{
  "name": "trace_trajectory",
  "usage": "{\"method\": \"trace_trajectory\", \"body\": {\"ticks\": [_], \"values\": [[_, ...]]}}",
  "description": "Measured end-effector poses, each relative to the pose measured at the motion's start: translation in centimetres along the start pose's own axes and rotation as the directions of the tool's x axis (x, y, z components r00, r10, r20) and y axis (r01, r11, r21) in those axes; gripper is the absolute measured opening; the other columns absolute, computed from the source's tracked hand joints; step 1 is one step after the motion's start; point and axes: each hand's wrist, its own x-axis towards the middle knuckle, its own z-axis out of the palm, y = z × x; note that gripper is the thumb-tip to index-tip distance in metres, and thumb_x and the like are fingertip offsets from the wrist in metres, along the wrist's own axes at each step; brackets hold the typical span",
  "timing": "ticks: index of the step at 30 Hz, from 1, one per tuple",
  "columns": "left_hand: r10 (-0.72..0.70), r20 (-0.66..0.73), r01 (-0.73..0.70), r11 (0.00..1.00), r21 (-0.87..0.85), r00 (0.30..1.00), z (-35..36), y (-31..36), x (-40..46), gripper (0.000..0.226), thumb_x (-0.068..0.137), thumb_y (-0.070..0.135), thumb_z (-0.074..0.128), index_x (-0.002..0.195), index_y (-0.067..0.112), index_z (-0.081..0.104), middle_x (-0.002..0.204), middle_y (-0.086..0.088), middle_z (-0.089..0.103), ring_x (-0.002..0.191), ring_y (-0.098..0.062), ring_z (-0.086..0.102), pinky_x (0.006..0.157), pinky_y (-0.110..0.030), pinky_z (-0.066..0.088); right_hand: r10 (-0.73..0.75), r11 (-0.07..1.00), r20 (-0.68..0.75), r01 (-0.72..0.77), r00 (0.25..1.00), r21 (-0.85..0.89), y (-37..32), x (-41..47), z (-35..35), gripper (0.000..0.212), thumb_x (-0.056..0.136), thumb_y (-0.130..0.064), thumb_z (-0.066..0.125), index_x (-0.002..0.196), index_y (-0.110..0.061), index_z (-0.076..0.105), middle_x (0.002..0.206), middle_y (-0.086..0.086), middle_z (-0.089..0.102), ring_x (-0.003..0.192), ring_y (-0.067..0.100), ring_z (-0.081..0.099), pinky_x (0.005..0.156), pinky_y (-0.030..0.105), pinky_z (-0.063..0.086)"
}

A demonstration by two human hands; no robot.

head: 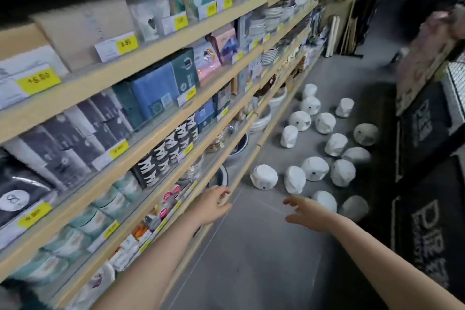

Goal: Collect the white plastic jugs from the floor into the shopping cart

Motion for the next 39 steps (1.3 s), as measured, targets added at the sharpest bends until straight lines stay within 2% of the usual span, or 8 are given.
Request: {"method": "trace_trajectory", "body": {"ticks": [4, 10, 17, 20, 24, 27, 31, 39], "values": [[-0.018, -0.02, 0.018, 1.0, -0.009, 1.0, 0.3, 1.5, 7.2, 0.034, 0.088, 0.028, 0.06, 0.121, 0.021, 0.055, 0.113, 0.005, 0.054, 0.096, -0.014, 0.058, 0.088, -0.037, 0.05, 0.015, 0.999, -0.017, -0.016, 1.0, -0.033, 3.7, 5.3, -4.6, 0.053, 0.087, -0.036, 0.063, 0.135, -0.028, 0.042, 0.137, 0.001, 0.047, 0.114, 0.014, 0.052, 0.083, 0.016, 0.034], [-0.148, -0.081, 0.141, 0.986, -0.088, 0.986, 2.7, 5.1, 17.2, 0.037, 0.089, 0.028, 0.06, 0.125, 0.02, 0.054, 0.118, 0.002, 0.056, 0.094, -0.012, 0.058, 0.086, -0.029, 0.048, -0.03, 0.988, 0.092, 0.043, 0.995, -0.148, 10.1, 13.4, -12.5, 0.062, 0.088, -0.036, 0.062, 0.141, -0.023, 0.034, 0.139, 0.005, 0.042, 0.123, 0.021, 0.046, 0.098, 0.026, 0.035], [-0.219, -0.075, 0.211, 0.973, -0.094, 0.973, 3.9, 7.9, 25.9, 0.04, 0.093, 0.031, 0.056, 0.131, 0.021, 0.049, 0.124, 0.004, 0.054, 0.094, -0.001, 0.047, 0.077, -0.017, 0.035, -0.048, 0.99, 0.116, 0.063, 0.992, -0.13, 14.8, 21.9, -20.2, 0.062, 0.086, -0.034, 0.064, 0.14, -0.026, 0.034, 0.14, 0.005, 0.04, 0.126, 0.023, 0.044, 0.101, 0.029, 0.035], [-0.271, -0.056, 0.262, 0.957, -0.124, 0.961, 3.3, 7.2, 29.5, 0.042, 0.093, 0.032, 0.056, 0.133, 0.023, 0.046, 0.122, 0.006, 0.052, 0.105, -0.004, 0.05, 0.083, -0.016, 0.038, -0.058, 0.991, 0.117, 0.072, 0.991, -0.117, 15.8, 26.1, -22.2, 0.066, 0.083, -0.037, 0.065, 0.141, -0.029, 0.032, 0.142, 0.002, 0.038, 0.126, 0.022, 0.043, 0.103, 0.031, 0.036], [-0.267, -0.046, 0.259, 0.957, -0.132, 0.962, 2.7, 5.2, 34.7, 0.052, 0.092, 0.029, 0.058, 0.14, 0.019, 0.04, 0.138, 0.001, 0.047, 0.122, -0.011, 0.047, 0.094, -0.018, 0.036, -0.054, 0.985, 0.123, 0.073, 0.991, -0.158, 16.6, 31.6, -23.4, 0.065, 0.085, -0.042, 0.062, 0.141, -0.033, 0.029, 0.138, 0.002, 0.041, 0.12, 0.022, 0.046, 0.101, 0.035, 0.039], [-0.249, -0.049, 0.241, 0.963, -0.123, 0.967, 3.0, 3.3, 38.9, 0.057, 0.092, 0.029, 0.059, 0.144, 0.022, 0.035, 0.144, 0.005, 0.042, 0.129, -0.013, 0.043, 0.102, -0.025, 0.037, -0.057, 0.984, 0.109, 0.075, 0.992, -0.161, 17.2, 36.0, -23.3, 0.066, 0.084, -0.045, 0.062, 0.14, -0.034, 0.029, 0.139, 0.003, 0.039, 0.118, 0.024, 0.048, 0.1, 0.037, 0.041], [-0.218, -0.047, 0.217, 0.976, -0.029, 0.975, 6.5, -1.0, 44.9, 0.059, 0.091, 0.038, 0.058, 0.145, 0.027, 0.033, 0.143, 0.01, 0.04, 0.129, -0.01, 0.041, 0.104, -0.034, 0.04, -0.167, 0.964, 0.086, 0.181, 0.982, -0.193, 18.6, 43.6, -21.3, 0.07, 0.085, -0.044, 0.061, 0.144, -0.031, 0.025, 0.148, 0.0, 0.03, 0.134, 0.022, 0.034, 0.107, 0.029, 0.028], [-0.134, 0.036, 0.13, 0.987, 0.093, 0.99, 27.0, -15.5, 57.8, 0.065, 0.09, 0.04, 0.058, 0.147, 0.029, 0.028, 0.15, 0.007, 0.031, 0.138, -0.012, 0.03, 0.111, -0.029, 0.031, -0.264, 0.929, 0.124, 0.287, 0.956, -0.233, 29.3, 64.5, -5.5, 0.087, 0.077, -0.053, 0.066, 0.146, -0.035, 0.017, 0.153, 0.004, 0.019, 0.136, 0.027, 0.029, 0.11, 0.032, 0.029]]}}
